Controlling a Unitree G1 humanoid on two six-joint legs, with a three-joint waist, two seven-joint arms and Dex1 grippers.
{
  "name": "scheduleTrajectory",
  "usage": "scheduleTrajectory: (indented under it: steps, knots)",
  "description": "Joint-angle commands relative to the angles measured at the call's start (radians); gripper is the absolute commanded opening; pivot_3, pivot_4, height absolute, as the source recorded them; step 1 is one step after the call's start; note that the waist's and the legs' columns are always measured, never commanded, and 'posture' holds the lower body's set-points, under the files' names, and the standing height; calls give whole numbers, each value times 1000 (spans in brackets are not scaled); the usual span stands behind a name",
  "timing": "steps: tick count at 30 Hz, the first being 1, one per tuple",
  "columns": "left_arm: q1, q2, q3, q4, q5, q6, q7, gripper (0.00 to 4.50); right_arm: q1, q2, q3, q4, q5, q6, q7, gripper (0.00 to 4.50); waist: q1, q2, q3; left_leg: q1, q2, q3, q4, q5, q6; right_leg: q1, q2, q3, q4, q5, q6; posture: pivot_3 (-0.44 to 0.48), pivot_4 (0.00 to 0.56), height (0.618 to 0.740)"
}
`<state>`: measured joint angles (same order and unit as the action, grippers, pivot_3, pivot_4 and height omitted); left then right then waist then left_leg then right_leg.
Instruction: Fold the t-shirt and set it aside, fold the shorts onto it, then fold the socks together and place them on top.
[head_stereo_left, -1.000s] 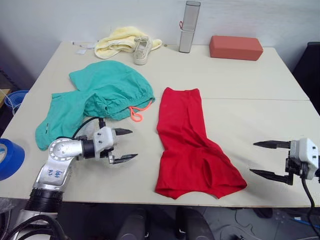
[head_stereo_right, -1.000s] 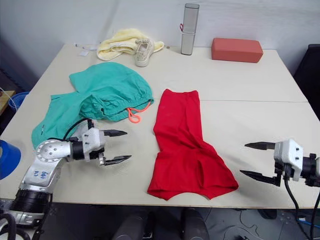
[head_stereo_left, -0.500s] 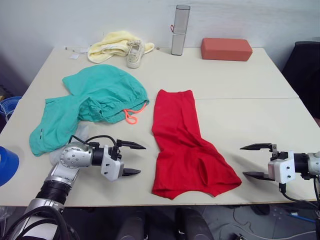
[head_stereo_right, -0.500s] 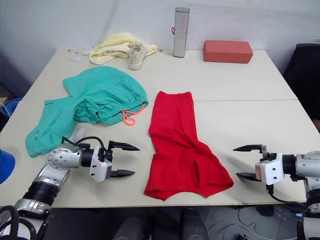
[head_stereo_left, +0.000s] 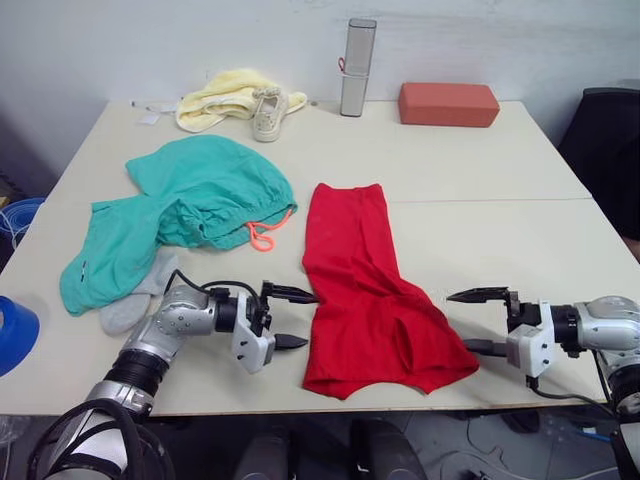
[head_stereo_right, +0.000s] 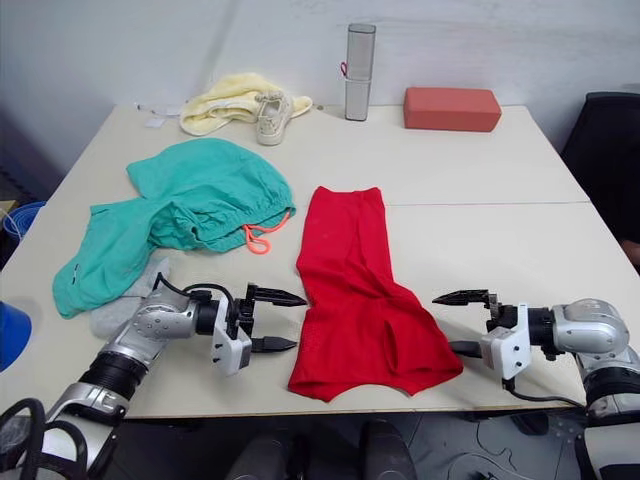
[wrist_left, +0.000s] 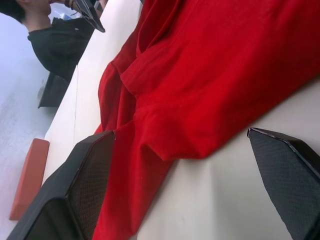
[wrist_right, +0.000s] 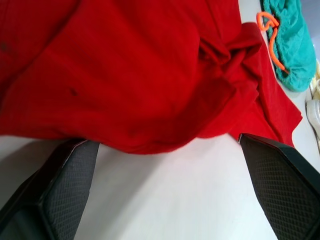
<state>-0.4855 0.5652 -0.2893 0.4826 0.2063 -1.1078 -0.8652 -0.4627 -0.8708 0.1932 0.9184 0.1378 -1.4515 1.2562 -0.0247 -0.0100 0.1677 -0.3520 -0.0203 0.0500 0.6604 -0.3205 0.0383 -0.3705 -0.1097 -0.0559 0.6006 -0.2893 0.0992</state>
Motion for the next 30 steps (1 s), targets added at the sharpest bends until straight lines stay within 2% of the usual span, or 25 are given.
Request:
scheduleTrajectory:
  steps: [1, 7, 13, 17, 20, 24, 30]
  knots:
    - [12, -13, -58, 7, 50, 27, 14, 4442, 34, 28, 90, -43, -40, 2, -26, 4500, 0, 1, 0, 0, 0, 0, 0, 0, 0, 0, 0, 0, 0, 0, 0, 0, 150, 740]
    - [43, -10, -119, -33, 3, 37, 5, 4442, 65, 1, 162, -108, -5, -12, -90, 4500, 0, 2, -1, 0, 0, 0, 0, 0, 2, 0, 0, 0, -1, 0, -1, 0, 150, 740]
    - [45, -10, -132, -42, 1, 62, 20, 4442, 67, -9, 177, -104, -52, -29, -150, 4500, 0, 3, -1, -1, 0, 0, -1, -1, 3, 0, 0, -1, -4, 0, -1, 0, 150, 740]
    - [41, -10, -136, -39, 2, 59, 28, 4442, 56, -11, 148, -91, -125, -48, -201, 4500, 0, 3, -1, 0, 0, 0, -1, -1, 3, 1, 0, -1, -4, 0, -1, 0, 150, 740]
    - [42, 10, -129, -50, -11, 56, 27, 4442, 50, -54, 133, -85, -168, -92, -237, 4500, 0, 3, -1, 0, 0, 0, -1, -1, 3, 1, 0, -1, -5, 0, -1, 0, 150, 740]
    - [51, 49, -110, -33, -19, 19, 38, 4442, 33, -95, 100, 2, -267, -139, -286, 4500, 0, 4, -1, -1, 0, 0, -2, -1, 3, 0, 0, -1, -6, 0, -1, 0, 150, 740]
    - [33, 60, -80, 17, 95, -91, 148, 4442, 7, -28, 34, 24, -459, -162, -395, 4500, -2, 2, -2, 0, 0, 0, -3, -1, 4, 1, 0, -1, -6, 0, -1, 0, 150, 740]
